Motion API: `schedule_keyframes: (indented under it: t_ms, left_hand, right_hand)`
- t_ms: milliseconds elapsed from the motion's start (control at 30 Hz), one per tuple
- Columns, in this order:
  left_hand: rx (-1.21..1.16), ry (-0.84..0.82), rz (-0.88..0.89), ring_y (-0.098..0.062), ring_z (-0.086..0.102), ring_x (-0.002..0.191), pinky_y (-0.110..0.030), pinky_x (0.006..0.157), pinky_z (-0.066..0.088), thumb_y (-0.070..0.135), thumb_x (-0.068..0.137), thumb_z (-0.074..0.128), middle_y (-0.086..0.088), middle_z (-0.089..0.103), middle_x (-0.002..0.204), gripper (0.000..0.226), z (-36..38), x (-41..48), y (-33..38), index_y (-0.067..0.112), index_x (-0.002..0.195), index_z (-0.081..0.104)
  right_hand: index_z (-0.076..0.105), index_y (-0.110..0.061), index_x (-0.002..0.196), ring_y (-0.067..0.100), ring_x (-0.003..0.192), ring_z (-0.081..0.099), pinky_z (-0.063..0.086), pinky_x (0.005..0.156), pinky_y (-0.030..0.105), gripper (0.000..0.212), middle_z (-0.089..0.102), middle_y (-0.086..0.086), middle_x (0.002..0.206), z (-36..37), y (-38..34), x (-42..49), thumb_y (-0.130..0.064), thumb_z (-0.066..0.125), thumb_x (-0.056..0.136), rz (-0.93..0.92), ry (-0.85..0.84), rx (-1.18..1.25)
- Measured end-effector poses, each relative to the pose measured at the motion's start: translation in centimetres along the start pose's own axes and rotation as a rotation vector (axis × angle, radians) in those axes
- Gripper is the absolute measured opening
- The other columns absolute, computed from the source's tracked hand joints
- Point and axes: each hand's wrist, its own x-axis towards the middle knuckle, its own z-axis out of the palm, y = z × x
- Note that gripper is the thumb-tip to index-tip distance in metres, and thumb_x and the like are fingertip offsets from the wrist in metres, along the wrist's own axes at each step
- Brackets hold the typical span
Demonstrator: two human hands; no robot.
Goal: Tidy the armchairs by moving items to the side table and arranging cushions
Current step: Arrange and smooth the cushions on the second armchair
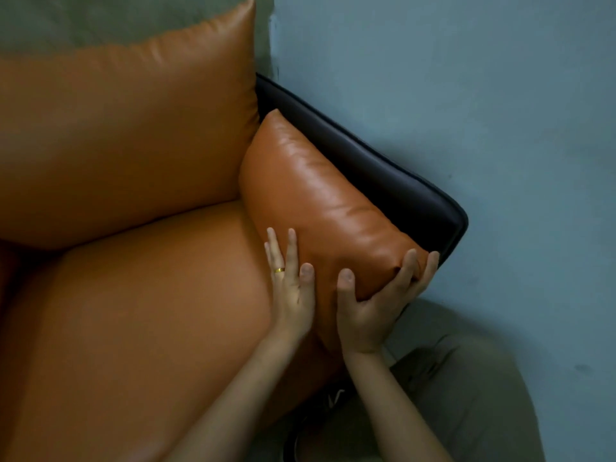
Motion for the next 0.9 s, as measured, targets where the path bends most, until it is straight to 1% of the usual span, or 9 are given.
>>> schedule_keyframes:
  t_ms: [33, 133, 267, 433, 500, 600, 700, 767, 900]
  left_hand:
    - [-0.005, 0.015, 0.003, -0.015, -0.014, 0.155, -0.046, 0.123, 0.006, 0.076, 0.094, 0.016, 0.013, -0.016, 0.167, 0.069, 0.6, 0.6, 0.0, 0.048, 0.157, 0.007]
    - [-0.005, 0.083, 0.013, -0.020, -0.008, 0.156, -0.040, 0.125, 0.008, 0.072, 0.097, 0.017, 0.006, -0.012, 0.169, 0.070, 1.7, 3.3, -0.7, 0.039, 0.159, 0.013]
    - [0.047, 0.021, 0.005, -0.029, -0.001, 0.156, -0.052, 0.124, 0.017, 0.068, 0.098, 0.019, 0.000, -0.010, 0.169, 0.070, 0.3, 6.5, -2.7, 0.035, 0.159, 0.013]
    - [0.188, -0.187, -0.024, -0.026, 0.000, 0.156, -0.047, 0.124, 0.018, 0.062, 0.100, 0.033, -0.007, -0.009, 0.169, 0.067, -3.3, 5.8, -2.7, 0.039, 0.158, 0.007]
    - [0.280, -0.219, -0.060, -0.025, -0.004, 0.156, -0.045, 0.125, 0.013, 0.053, 0.103, 0.040, -0.001, -0.007, 0.169, 0.065, -5.3, 4.0, -2.0, 0.041, 0.158, 0.010]
    - [0.388, -0.160, -0.077, -0.016, -0.006, 0.155, -0.038, 0.123, 0.012, 0.044, 0.104, 0.045, 0.009, -0.003, 0.169, 0.063, -9.9, -1.4, -1.7, 0.045, 0.157, 0.011]
    - [0.509, -0.066, -0.179, -0.002, -0.012, 0.152, -0.032, 0.122, 0.010, 0.041, 0.102, 0.050, 0.020, -0.003, 0.167, 0.066, -15.5, -8.4, -2.2, 0.047, 0.156, 0.012]
    - [0.579, 0.032, -0.258, 0.003, -0.013, 0.151, -0.034, 0.122, 0.008, 0.043, 0.101, 0.050, 0.024, 0.000, 0.165, 0.063, -19.3, -12.8, -3.1, 0.047, 0.156, 0.018]
    - [0.800, 0.133, -0.446, -0.002, -0.003, 0.152, -0.040, 0.124, 0.005, 0.056, 0.098, 0.039, 0.021, 0.008, 0.163, 0.061, -25.6, -20.4, -5.1, 0.039, 0.156, 0.027]
  right_hand:
    - [0.016, -0.023, 0.151, 0.016, 0.152, 0.013, 0.025, 0.117, 0.023, 0.079, 0.009, 0.022, 0.161, 0.8, 0.5, 0.5, -0.059, 0.052, 0.090, -0.025, 0.025, 0.000]
    - [0.020, -0.017, 0.149, 0.036, 0.150, 0.019, 0.022, 0.122, 0.041, 0.078, 0.014, 0.030, 0.157, 4.5, 2.0, 2.4, -0.054, 0.054, 0.090, -0.101, 0.047, -0.034]
    - [0.021, -0.020, 0.148, 0.047, 0.144, 0.027, 0.025, 0.119, 0.053, 0.077, 0.023, 0.034, 0.152, 8.4, 3.2, 3.2, -0.052, 0.058, 0.089, -0.156, 0.041, -0.111]
    - [0.025, -0.016, 0.150, 0.044, 0.147, 0.024, 0.020, 0.122, 0.047, 0.077, 0.020, 0.028, 0.156, 6.7, 2.4, 3.2, -0.047, 0.063, 0.091, -0.157, 0.014, -0.089]
    - [0.023, -0.015, 0.155, 0.041, 0.150, 0.019, 0.021, 0.122, 0.052, 0.079, 0.015, 0.027, 0.161, 5.5, 1.9, 2.2, -0.048, 0.061, 0.094, -0.062, -0.019, -0.099]
    - [0.008, -0.025, 0.161, 0.032, 0.155, 0.011, 0.022, 0.119, 0.059, 0.081, 0.005, 0.015, 0.167, 3.3, 0.1, -1.5, -0.046, 0.055, 0.098, 0.132, -0.059, -0.059]
    - [0.012, -0.011, 0.160, 0.031, 0.155, 0.010, 0.013, 0.121, 0.063, 0.075, 0.009, 0.015, 0.167, 1.2, -3.6, -7.9, -0.024, 0.055, 0.099, 0.073, -0.220, -0.025]
    - [0.020, -0.011, 0.158, 0.029, 0.155, 0.012, 0.009, 0.124, 0.058, 0.072, 0.016, 0.011, 0.167, 0.9, -5.8, -11.5, -0.017, 0.055, 0.095, -0.035, -0.396, 0.035]
    - [0.028, -0.029, 0.155, 0.019, 0.155, 0.012, 0.007, 0.125, 0.055, 0.064, 0.026, -0.001, 0.164, 2.4, -6.8, -16.9, -0.032, 0.048, 0.094, -0.181, -0.839, 0.038]
